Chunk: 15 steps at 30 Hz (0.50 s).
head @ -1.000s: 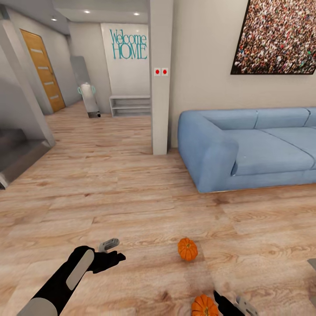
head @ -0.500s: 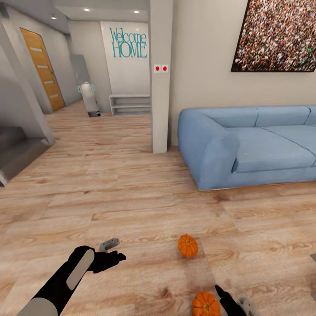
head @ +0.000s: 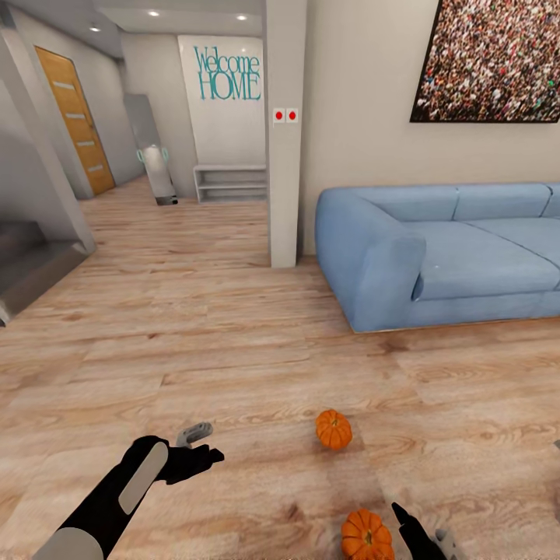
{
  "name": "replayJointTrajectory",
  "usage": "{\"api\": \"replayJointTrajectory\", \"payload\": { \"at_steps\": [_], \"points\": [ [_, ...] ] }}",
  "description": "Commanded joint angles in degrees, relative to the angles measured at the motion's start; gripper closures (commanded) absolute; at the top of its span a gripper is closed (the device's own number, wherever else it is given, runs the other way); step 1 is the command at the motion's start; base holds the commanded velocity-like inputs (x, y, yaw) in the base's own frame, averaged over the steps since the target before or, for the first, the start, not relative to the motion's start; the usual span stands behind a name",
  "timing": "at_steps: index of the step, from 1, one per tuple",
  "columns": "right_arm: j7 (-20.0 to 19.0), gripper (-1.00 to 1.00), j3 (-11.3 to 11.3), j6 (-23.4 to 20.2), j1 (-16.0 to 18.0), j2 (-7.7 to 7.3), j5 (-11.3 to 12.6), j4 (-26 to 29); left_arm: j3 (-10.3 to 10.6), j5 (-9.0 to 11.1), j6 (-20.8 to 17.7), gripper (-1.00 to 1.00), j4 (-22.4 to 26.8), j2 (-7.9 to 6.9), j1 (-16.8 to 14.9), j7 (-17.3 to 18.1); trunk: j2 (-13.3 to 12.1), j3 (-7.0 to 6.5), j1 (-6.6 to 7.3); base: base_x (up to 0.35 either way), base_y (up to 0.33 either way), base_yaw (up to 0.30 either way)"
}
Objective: Place each of the two pumpkins and all three candles from the living room inside a cabinet in the living room (use any cabinet), then make sure every cabinet is closed, and position the cauldron so it is next to a table in the living room.
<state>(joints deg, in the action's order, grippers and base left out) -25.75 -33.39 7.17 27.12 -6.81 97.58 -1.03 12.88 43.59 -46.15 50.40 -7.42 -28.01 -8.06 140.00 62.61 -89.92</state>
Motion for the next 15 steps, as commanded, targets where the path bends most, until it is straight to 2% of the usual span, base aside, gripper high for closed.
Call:
{"api": "replayJointTrajectory", "payload": {
  "at_steps": [1,8,15],
  "points": [
    [-0.26,-1.0,-0.49,0.08,0.04,0.03,0.42,-0.11,0.21,0.62,-0.08,-1.0,0.07,-0.06,-0.03,-0.55,0.44,0.23,-0.21,0.0,0.0,0.0],
    [-0.63,-1.0,-0.82,0.26,0.04,0.05,0.34,-0.15,0.21,0.62,-0.08,-1.0,0.0,-0.13,-0.03,-0.55,3.24,1.49,-1.75,0.0,0.0,0.0],
    [-0.87,-1.0,-0.88,0.29,0.04,0.01,0.25,-0.15,0.21,0.62,-0.08,-1.0,-0.03,-0.14,-0.03,-0.55,3.33,3.04,-1.93,0.0,0.0,0.0]
  ]
}}
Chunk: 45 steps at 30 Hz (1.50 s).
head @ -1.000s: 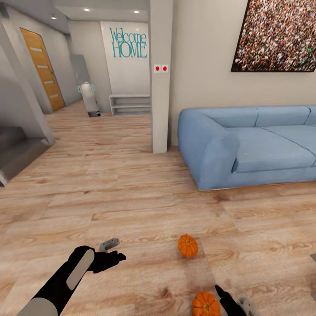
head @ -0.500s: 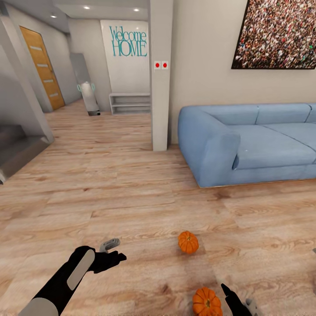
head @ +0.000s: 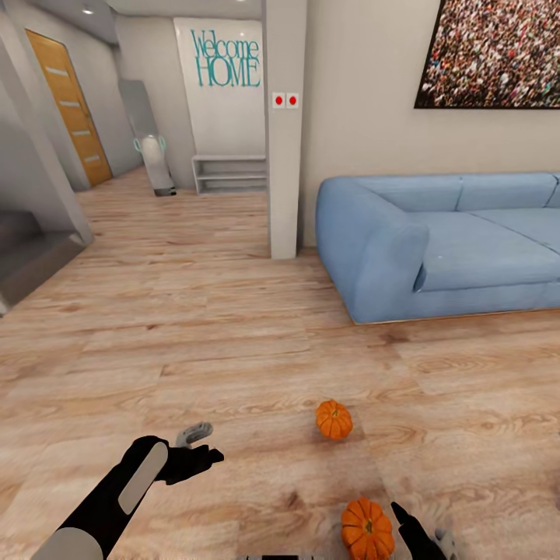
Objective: Place each of the two pumpkins and all three candles from the living room inside a cabinet in the living room (use any cabinet), then make sure every cabinet is closed, and position the cauldron so it is next to a table in the living room.
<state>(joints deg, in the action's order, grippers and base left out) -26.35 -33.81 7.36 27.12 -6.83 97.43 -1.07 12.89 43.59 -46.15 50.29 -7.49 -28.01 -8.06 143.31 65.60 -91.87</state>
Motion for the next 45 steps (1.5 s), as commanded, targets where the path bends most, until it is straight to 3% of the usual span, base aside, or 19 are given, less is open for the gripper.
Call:
{"api": "replayJointTrajectory", "payload": {
  "at_steps": [1,25,29,35,45],
  "points": [
    [-0.28,-1.0,-0.47,0.09,0.04,0.0,0.4,-0.13,0.21,0.62,-0.08,-1.0,0.08,-0.06,-0.03,-0.55,0.04,0.28,-0.01,0.0,0.0,0.0],
    [0.1,-1.0,-0.47,0.17,0.04,0.28,0.46,-0.15,0.21,0.62,-0.08,-1.0,0.08,-0.15,-0.03,-0.55,0.36,5.59,-0.63,0.0,0.0,0.0],
    [-1.19,-1.0,-0.49,-1.12,0.42,-1.01,-0.82,1.15,0.34,0.64,-0.17,-1.0,0.55,0.17,0.04,-0.48,0.36,5.59,-0.63,0.0,0.0,0.0],
    [-0.64,-1.0,-0.55,-0.01,0.23,-0.09,-0.1,2.77,0.29,0.7,-0.17,-1.0,1.08,0.25,-0.02,-0.46,0.39,6.03,-0.68,0.0,0.0,0.0],
    [-1.44,-1.0,-0.56,-0.25,0.22,-0.03,-0.03,4.1,0.23,0.7,-0.17,-1.0,1.15,0.33,-0.03,-0.46,0.52,8.24,-0.94,0.0,0.0,0.0]
  ]
}}
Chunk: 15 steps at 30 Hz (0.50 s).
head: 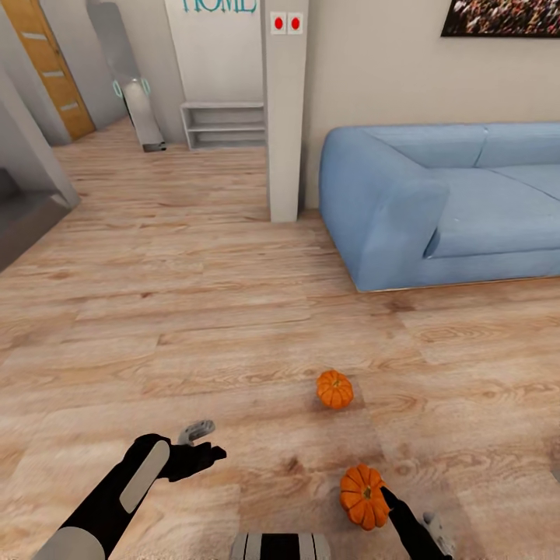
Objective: Place each of the two pumpkins and all three candles from the living room inside a cabinet in the living room (use any cabinet), then make sure every cabinet is closed, and position the cauldron so it is next to a table in the living room.
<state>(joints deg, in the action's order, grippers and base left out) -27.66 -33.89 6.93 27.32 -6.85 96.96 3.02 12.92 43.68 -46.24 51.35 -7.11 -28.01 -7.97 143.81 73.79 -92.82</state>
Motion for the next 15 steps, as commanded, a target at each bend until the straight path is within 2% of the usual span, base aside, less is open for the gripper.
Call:
{"api": "replayJointTrajectory", "payload": {
  "at_steps": [1,4,10,11,15],
  "points": [
    [-0.46,-1.0,-0.47,-0.16,0.01,-0.01,0.43,0.33,0.19,0.62,-0.08,-1.0,0.09,-0.04,-0.03,-0.56,0.03,0.27,-0.01,0.0,0.0,0.0],
    [-1.42,-1.0,-0.35,-1.12,0.01,-0.22,0.6,0.51,0.24,0.62,-0.08,-1.0,0.07,-0.07,-0.03,-0.56,0.07,0.93,-0.09,0.0,0.0,0.0],
    [-3.34,-1.0,0.31,-3.06,0.01,-2.13,1.23,-0.2,0.26,0.62,-0.08,-1.0,0.1,-0.1,-0.03,-0.56,0.15,2.26,-0.24,0.0,0.0,0.0],
    [-8.37,-1.0,0.7,-6.76,0.01,-2.36,1.37,-0.67,0.26,0.62,-0.08,-1.0,0.12,-0.1,-0.03,-0.56,0.17,2.49,-0.27,0.0,0.0,0.0],
    [-8.29,-1.0,2.94,-6.97,0.01,-2.58,1.71,-2.02,0.27,0.62,-0.08,-1.0,0.14,-0.1,-0.03,-0.56,0.22,3.37,-0.37,0.0,0.0,0.0]
  ]
}}
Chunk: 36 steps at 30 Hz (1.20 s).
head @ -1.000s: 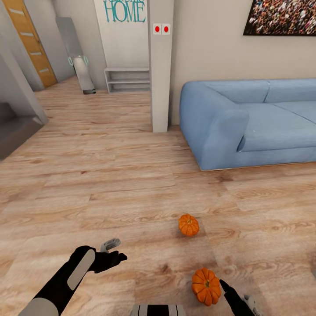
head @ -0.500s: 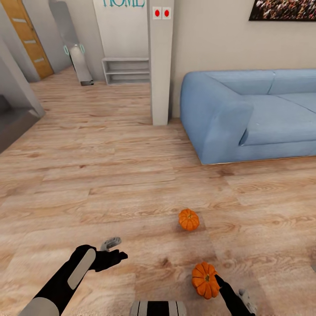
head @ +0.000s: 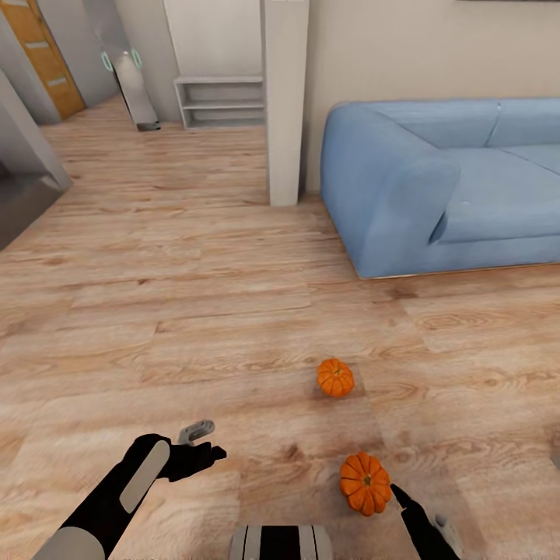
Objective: Place each of the two pumpkins and all three candles from the living room inside a cabinet in the living room (use any cabinet), then make sure every cabinet is closed, and position the cauldron so it is next to a table in the living room.
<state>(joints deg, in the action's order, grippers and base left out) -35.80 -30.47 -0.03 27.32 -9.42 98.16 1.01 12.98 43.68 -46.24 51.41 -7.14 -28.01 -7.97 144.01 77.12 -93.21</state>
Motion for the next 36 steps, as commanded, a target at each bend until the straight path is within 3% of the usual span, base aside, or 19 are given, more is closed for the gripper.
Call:
{"api": "replayJointTrajectory", "payload": {
  "at_steps": [1,20,21,22,25,36],
  "points": [
    [-0.12,-1.0,-0.25,-0.02,0.02,0.0,0.52,-0.12,0.2,0.62,-0.08,-1.0,0.07,-0.06,-0.03,-0.56,0.03,0.27,-0.01,0.0,0.0,0.0],
    [-1.44,-1.0,-0.16,0.56,0.02,0.03,0.19,0.26,0.2,0.62,-0.08,-1.0,0.04,-0.06,-0.03,-0.56,0.29,4.48,-0.5,0.0,0.0,0.0],
    [-2.23,-1.0,-0.18,0.62,0.02,-0.01,0.19,0.32,0.2,0.62,-0.08,-1.0,0.06,-0.06,-0.03,-0.56,0.3,4.7,-0.53,0.0,0.0,0.0],
    [-6.63,-1.0,-0.08,0.4,0.02,-0.06,0.29,0.0,0.2,0.62,-0.08,-1.0,0.05,-0.06,-0.03,-0.56,0.31,4.92,-0.55,0.0,0.0,0.0],
    [-11.96,-1.0,0.0,0.08,0.02,-0.33,0.43,-0.45,0.2,0.62,-0.08,-1.0,0.06,-0.06,-0.03,-0.56,0.35,5.58,-0.63,0.0,0.0,0.0],
    [-14.62,-1.0,0.06,-0.05,0.02,-0.95,0.55,-0.75,0.2,0.6,-0.08,-1.0,0.08,-0.01,-0.03,-0.56,0.5,8.02,-0.91,0.0,0.0,0.0]
  ]
}}
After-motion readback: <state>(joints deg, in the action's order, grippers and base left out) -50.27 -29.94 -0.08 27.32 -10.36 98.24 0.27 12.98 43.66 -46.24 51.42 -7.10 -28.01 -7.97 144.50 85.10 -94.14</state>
